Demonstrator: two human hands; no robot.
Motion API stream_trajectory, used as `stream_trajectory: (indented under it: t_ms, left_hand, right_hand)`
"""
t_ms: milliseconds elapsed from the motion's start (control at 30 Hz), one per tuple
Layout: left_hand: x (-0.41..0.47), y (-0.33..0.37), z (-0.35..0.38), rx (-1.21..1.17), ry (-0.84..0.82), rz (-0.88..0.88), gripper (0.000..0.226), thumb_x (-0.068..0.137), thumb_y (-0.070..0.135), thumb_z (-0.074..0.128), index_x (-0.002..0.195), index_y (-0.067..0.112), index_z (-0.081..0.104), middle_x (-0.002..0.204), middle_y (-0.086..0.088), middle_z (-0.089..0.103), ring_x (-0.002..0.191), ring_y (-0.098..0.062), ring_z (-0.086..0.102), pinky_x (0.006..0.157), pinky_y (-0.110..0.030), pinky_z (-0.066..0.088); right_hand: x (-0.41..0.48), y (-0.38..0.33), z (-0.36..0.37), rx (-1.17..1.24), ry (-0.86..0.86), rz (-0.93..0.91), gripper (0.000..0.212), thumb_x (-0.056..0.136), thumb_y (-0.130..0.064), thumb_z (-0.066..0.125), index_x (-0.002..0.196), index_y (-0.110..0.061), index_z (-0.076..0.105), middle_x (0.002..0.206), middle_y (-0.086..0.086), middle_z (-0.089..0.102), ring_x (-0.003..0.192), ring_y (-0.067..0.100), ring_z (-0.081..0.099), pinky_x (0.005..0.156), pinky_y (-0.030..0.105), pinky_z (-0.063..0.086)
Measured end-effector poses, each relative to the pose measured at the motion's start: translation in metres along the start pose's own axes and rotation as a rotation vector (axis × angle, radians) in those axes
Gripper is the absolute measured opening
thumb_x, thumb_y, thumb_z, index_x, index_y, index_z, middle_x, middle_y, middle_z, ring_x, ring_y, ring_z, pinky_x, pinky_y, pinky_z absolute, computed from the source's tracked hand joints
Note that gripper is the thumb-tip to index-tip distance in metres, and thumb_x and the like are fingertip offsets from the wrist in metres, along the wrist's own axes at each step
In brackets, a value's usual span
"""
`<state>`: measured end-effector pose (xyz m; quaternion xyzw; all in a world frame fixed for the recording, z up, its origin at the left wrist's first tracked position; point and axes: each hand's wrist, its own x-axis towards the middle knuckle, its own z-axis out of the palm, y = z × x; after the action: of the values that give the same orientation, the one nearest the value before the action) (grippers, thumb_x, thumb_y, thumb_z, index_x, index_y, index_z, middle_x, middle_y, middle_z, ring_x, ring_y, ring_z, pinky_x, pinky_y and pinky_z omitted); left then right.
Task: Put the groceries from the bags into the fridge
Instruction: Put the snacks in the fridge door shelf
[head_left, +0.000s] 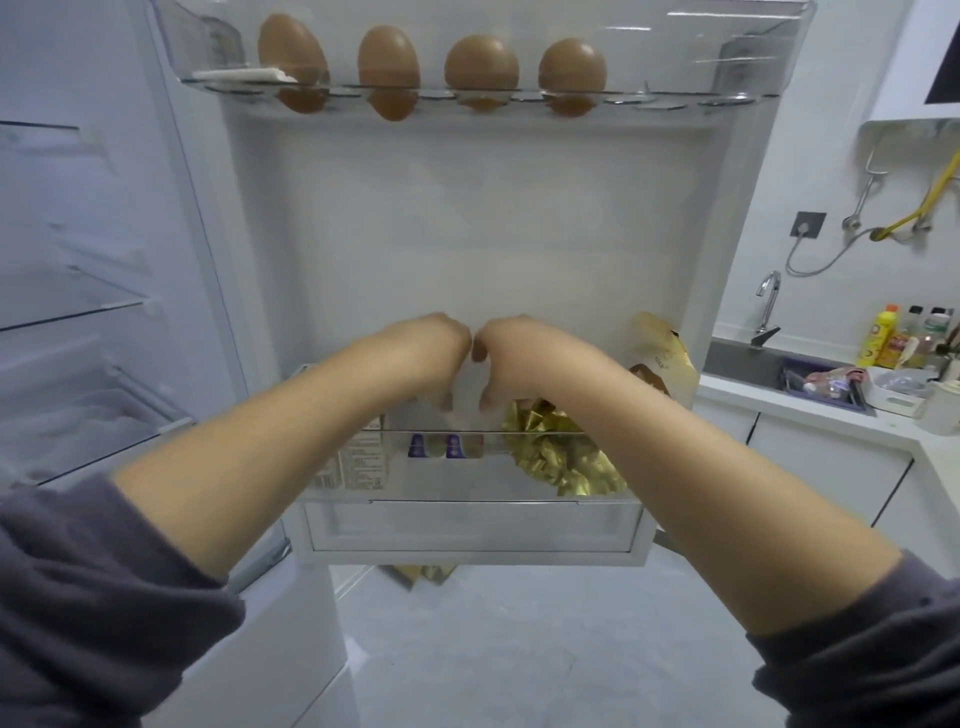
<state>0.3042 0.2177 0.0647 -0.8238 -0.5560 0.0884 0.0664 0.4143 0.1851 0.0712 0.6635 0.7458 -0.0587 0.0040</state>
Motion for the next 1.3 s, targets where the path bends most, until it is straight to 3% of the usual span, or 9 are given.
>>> stream_trajectory:
  t_ms: [133, 233, 300, 400, 500, 633, 967, 1300]
  left_hand:
    - [-0.045, 0.023, -0.01, -0.097, 0.313, -0.087, 0.053, 0.086, 0.039, 0.07, 0.128, 0.013, 0.053, 0.12, -0.007, 0.06, 0.108, -0.028, 0.058, 0.083, -0.039, 0.05]
    - [-0.072, 0.065, 0.002, -0.166, 0.494, -0.064, 0.061, 0.083, 0.046, 0.07, 0.132, 0.017, 0.047, 0.126, -0.006, 0.056, 0.114, -0.028, 0.054, 0.083, -0.039, 0.045]
    - [-0.082, 0.102, 0.011, -0.199, 0.567, -0.02, 0.073, 0.08, 0.05, 0.071, 0.138, 0.019, 0.039, 0.136, -0.006, 0.048, 0.126, -0.027, 0.044, 0.097, -0.043, 0.043]
    - [-0.093, 0.166, 0.025, -0.168, 0.57, 0.028, 0.099, 0.077, 0.062, 0.067, 0.151, 0.029, 0.011, 0.158, -0.008, 0.018, 0.146, -0.029, 0.013, 0.115, -0.058, 0.017]
    - [-0.107, 0.233, 0.039, -0.174, 0.541, 0.142, 0.112, 0.075, 0.069, 0.062, 0.152, 0.035, -0.012, 0.162, -0.004, -0.014, 0.148, -0.03, -0.015, 0.112, -0.065, -0.003]
    - [-0.119, 0.322, 0.055, -0.202, 0.474, 0.267, 0.118, 0.072, 0.072, 0.062, 0.148, 0.038, -0.022, 0.158, -0.004, -0.027, 0.144, -0.032, -0.027, 0.108, -0.068, -0.013]
    - [-0.15, 0.518, 0.067, -0.217, 0.43, 0.7, 0.115, 0.077, 0.07, 0.059, 0.147, 0.037, -0.026, 0.159, -0.004, -0.026, 0.144, -0.032, -0.028, 0.108, -0.07, -0.014]
    - [-0.156, 0.683, 0.097, -0.341, 0.304, 1.054, 0.1, 0.083, 0.058, 0.063, 0.155, 0.03, -0.001, 0.163, -0.007, -0.007, 0.147, -0.03, -0.019, 0.111, -0.062, -0.013]
  right_hand:
    - [-0.052, 0.036, 0.001, -0.071, 0.367, -0.026, 0.058, 0.09, -0.026, 0.066, 0.142, -0.025, 0.04, 0.128, 0.003, 0.054, 0.113, 0.025, 0.052, 0.075, 0.034, 0.045]
    - [-0.096, 0.075, 0.023, -0.148, 0.569, 0.035, 0.066, 0.085, -0.034, 0.069, 0.143, -0.031, 0.036, 0.135, 0.001, 0.047, 0.121, 0.025, 0.042, 0.088, 0.037, 0.043]
    - [-0.13, 0.102, 0.038, -0.166, 0.626, 0.092, 0.076, 0.081, -0.04, 0.073, 0.145, -0.032, 0.032, 0.142, 0.002, 0.04, 0.127, 0.026, 0.038, 0.098, 0.04, 0.038]
    - [-0.182, 0.146, 0.061, -0.187, 0.589, 0.191, 0.089, 0.081, -0.046, 0.072, 0.15, -0.036, 0.017, 0.156, 0.004, 0.022, 0.143, 0.028, 0.02, 0.108, 0.042, 0.028]
    - [-0.235, 0.192, 0.088, -0.209, 0.535, 0.299, 0.099, 0.081, -0.048, 0.072, 0.153, -0.039, 0.004, 0.162, 0.006, 0.001, 0.15, 0.03, -0.004, 0.118, 0.049, 0.01]
    - [-0.308, 0.251, 0.121, -0.174, 0.458, 0.447, 0.103, 0.083, -0.047, 0.072, 0.152, -0.04, -0.004, 0.162, 0.005, -0.01, 0.148, 0.032, -0.017, 0.119, 0.055, 0.0]
    - [-0.469, 0.351, 0.182, -0.154, 0.325, 0.847, 0.102, 0.086, -0.048, 0.067, 0.152, -0.039, -0.01, 0.162, 0.006, -0.015, 0.148, 0.033, -0.017, 0.119, 0.056, -0.001]
    - [-0.58, 0.44, 0.232, -0.078, 0.275, 1.214, 0.099, 0.086, -0.047, 0.067, 0.154, -0.036, -0.004, 0.163, 0.007, -0.006, 0.15, 0.033, -0.011, 0.12, 0.053, 0.004]
